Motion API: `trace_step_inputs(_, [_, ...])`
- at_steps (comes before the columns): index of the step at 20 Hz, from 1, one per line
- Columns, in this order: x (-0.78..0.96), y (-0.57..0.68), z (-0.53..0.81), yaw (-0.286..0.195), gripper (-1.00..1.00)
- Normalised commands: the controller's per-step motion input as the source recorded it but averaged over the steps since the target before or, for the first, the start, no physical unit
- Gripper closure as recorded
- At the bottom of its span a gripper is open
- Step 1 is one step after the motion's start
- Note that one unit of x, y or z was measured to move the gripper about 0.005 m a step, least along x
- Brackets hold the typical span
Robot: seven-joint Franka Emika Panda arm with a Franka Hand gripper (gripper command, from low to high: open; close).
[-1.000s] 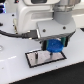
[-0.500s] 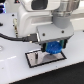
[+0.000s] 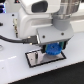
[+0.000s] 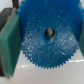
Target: Insert the blue gear onto the right peg, followed by the red gear
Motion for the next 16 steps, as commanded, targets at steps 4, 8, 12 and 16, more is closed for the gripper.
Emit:
trace_step_inputs(4, [0.01,-0.15,-0.44,0.000,1.00])
trace_step_inputs(8, [0.03,-0.21,-0.37,0.000,1.00])
trace_step_inputs(12, [0.02,-0.04,-0.14,0.000,-1.00])
trace_step_inputs(16, [0.00,0.05,0.13,0.000,-1.00])
